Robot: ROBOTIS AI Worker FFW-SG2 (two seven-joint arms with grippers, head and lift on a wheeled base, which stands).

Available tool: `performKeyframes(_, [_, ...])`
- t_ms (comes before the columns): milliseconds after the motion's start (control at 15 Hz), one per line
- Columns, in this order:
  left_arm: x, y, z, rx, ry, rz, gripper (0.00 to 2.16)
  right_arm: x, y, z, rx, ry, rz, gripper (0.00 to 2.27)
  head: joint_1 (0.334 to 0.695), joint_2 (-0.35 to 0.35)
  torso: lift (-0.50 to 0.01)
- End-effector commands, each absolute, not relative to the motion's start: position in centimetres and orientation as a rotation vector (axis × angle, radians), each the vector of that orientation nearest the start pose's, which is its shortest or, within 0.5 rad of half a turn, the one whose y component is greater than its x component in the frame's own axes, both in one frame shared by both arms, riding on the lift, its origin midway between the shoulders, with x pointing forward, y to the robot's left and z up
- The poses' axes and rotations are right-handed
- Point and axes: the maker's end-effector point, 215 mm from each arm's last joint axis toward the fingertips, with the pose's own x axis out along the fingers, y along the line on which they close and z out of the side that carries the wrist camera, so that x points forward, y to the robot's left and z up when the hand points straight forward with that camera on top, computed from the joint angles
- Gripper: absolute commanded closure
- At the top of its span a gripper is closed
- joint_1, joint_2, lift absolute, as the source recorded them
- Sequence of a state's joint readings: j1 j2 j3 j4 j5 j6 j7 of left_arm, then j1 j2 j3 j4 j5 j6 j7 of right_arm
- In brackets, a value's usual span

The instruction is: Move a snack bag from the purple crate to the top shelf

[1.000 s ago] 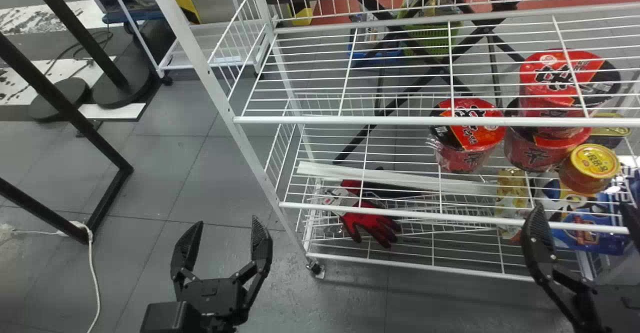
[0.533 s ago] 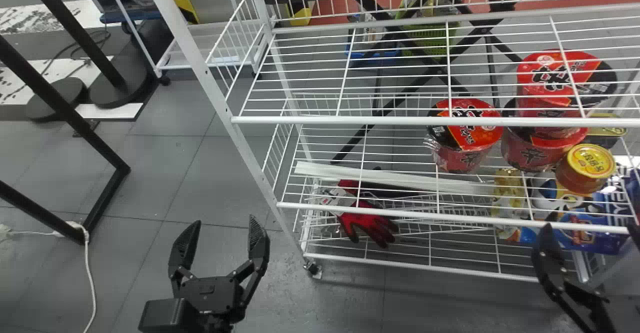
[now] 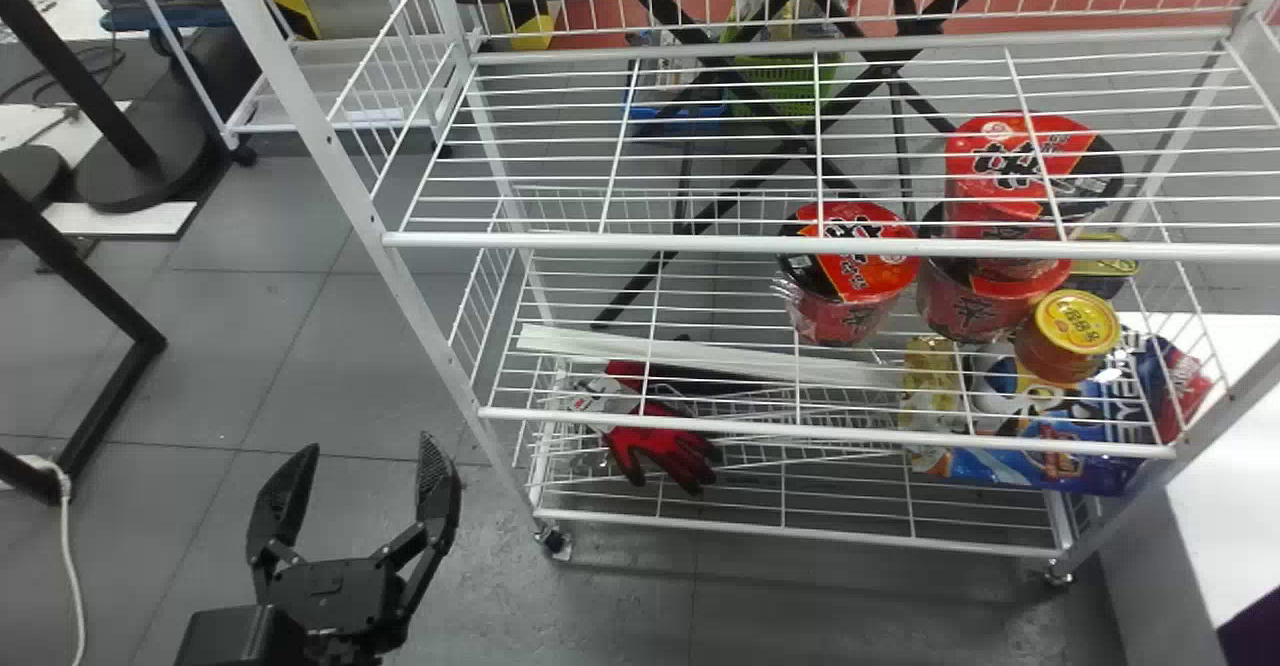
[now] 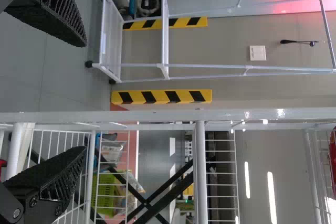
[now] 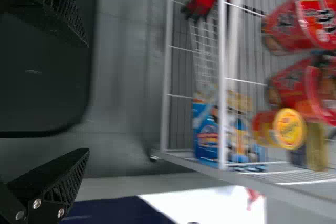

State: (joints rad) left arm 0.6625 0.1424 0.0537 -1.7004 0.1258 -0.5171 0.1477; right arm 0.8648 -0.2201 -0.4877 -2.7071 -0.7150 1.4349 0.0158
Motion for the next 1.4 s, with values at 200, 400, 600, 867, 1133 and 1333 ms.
performKeyframes(200, [34.9, 32.4, -42.5, 0.031, -0.01, 0.166, 0.12, 24.1, -36.0, -29.0, 0.383, 0.704, 0.094, 0.1, 0.695, 0.074, -0.451])
performKeyframes(400, [34.8, 32.2, -42.4, 0.03, -0.016, 0.163, 0.12, 25.0, -44.9, -24.4, 0.425, 0.528, -0.041, 0.11, 0.695, -0.092, -0.451])
performKeyframes(600, [34.8, 31.7, -42.6, 0.022, -0.027, 0.158, 0.12, 22.8, -51.9, -25.3, 0.497, 0.534, -0.15, 0.07, 0.695, -0.237, -0.451])
performKeyframes(867, [34.5, 32.0, -42.6, 0.02, -0.063, 0.168, 0.12, 19.3, -56.6, -31.3, 0.517, 0.683, -0.314, 0.04, 0.695, -0.35, -0.451])
performKeyframes(1133, [34.4, 32.3, -42.5, 0.022, -0.087, 0.17, 0.12, 17.2, -59.5, -37.1, 0.511, 0.86, -0.385, 0.08, 0.695, -0.35, -0.451])
performKeyframes(1333, [34.5, 33.1, -42.3, 0.029, -0.1, 0.187, 0.12, 13.9, -61.1, -43.4, 0.561, 1.027, -0.448, 0.08, 0.695, -0.35, -0.451])
